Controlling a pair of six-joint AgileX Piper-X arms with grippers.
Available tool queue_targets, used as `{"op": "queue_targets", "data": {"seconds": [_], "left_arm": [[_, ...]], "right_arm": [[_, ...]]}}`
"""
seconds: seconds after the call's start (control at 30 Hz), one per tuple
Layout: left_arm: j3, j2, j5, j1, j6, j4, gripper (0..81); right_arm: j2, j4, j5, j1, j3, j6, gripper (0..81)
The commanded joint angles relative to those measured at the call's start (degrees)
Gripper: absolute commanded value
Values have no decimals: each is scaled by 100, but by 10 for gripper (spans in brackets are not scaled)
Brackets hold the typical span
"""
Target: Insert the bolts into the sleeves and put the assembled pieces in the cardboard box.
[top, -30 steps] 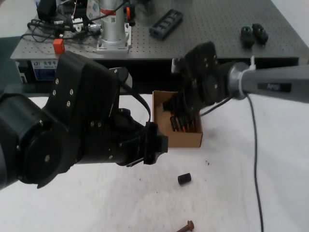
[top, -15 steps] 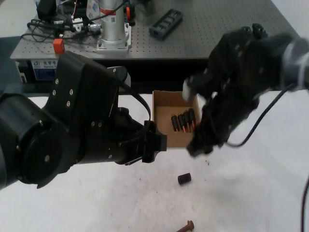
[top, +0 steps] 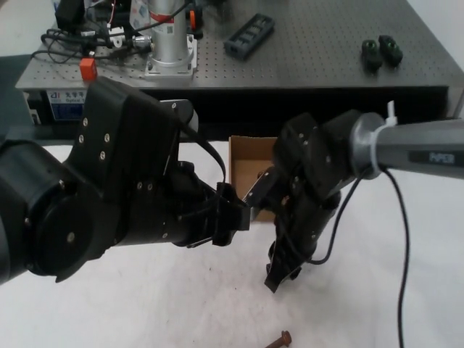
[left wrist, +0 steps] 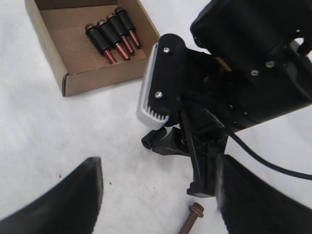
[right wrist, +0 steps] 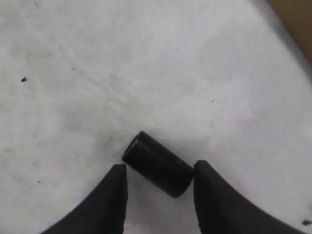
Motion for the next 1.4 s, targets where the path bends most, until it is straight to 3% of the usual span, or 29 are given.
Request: {"op": "queue_targets", "data": {"seconds": [0.0, 0.27, 0.43, 0.6, 0.83, 0.93, 1.07, 1.1, 1.37], "left_arm": [[-31, -59, -99, -2, 86, -29, 474], [-31, -59, -53, -2, 85, -29, 474], [-31, -59, -55, -2, 85, 16, 474], [-31, -59, -55, -2, 85, 91, 474], [-31, -59, -55, -2, 85, 91, 474], [-31, -59, -55, -2, 85, 91, 474], [-31, -59, -55, -2, 85, 91, 474], [-31, -59, -55, -2, 85, 91, 474], [-31, -59, -55, -2, 85, 91, 474]], "right_arm": [[373, -112, 374, 143, -262, -266, 317], [509, -348, 765, 142, -270, -265, 317], [509, -351, 621, 142, -275, -383, 299], [547, -332, 598, 142, -275, -406, 230], [563, -339, 560, 142, -275, -406, 36], [563, -351, 559, 142, -275, -406, 96], [563, -363, 517, 142, -275, -406, 343], [563, -389, 517, 142, -275, -393, 354], [563, -522, 517, 142, -275, -367, 150]]}}
